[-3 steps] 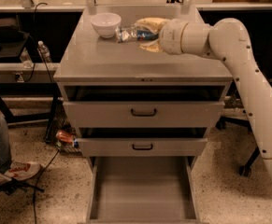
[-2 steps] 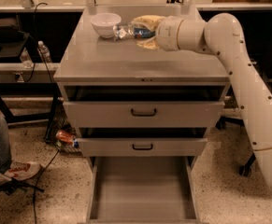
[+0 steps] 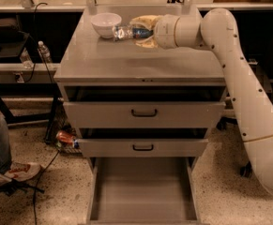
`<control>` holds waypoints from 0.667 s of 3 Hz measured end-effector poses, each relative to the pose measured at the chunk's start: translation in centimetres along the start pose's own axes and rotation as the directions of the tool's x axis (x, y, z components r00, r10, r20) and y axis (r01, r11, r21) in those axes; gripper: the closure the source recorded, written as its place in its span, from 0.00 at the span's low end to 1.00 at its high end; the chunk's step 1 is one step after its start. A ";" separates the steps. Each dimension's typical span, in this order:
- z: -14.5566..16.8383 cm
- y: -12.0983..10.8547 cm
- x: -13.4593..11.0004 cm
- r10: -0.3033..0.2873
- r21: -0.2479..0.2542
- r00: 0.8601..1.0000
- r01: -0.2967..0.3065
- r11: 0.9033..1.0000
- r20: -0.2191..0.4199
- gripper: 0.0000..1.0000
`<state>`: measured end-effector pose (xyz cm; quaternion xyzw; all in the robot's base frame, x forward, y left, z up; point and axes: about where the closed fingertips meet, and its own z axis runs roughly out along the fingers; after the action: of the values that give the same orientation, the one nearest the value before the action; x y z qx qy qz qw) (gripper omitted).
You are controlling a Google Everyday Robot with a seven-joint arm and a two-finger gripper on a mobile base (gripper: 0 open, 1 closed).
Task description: Pick redbull can from bottom drawer and place on counter
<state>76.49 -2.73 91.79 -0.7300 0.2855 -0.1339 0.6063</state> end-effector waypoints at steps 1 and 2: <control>0.9 0.6 0.5 0.027 -0.031 0.999 -0.026 0.999 0.017 0.78; 1.3 1.1 0.7 0.040 -0.051 0.999 -0.038 0.998 0.026 0.55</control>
Offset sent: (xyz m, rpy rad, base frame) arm 0.0155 -0.0005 -0.0181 -0.0206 0.0885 0.0243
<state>77.54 -2.19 90.36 -0.7412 0.2948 -0.1049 0.5939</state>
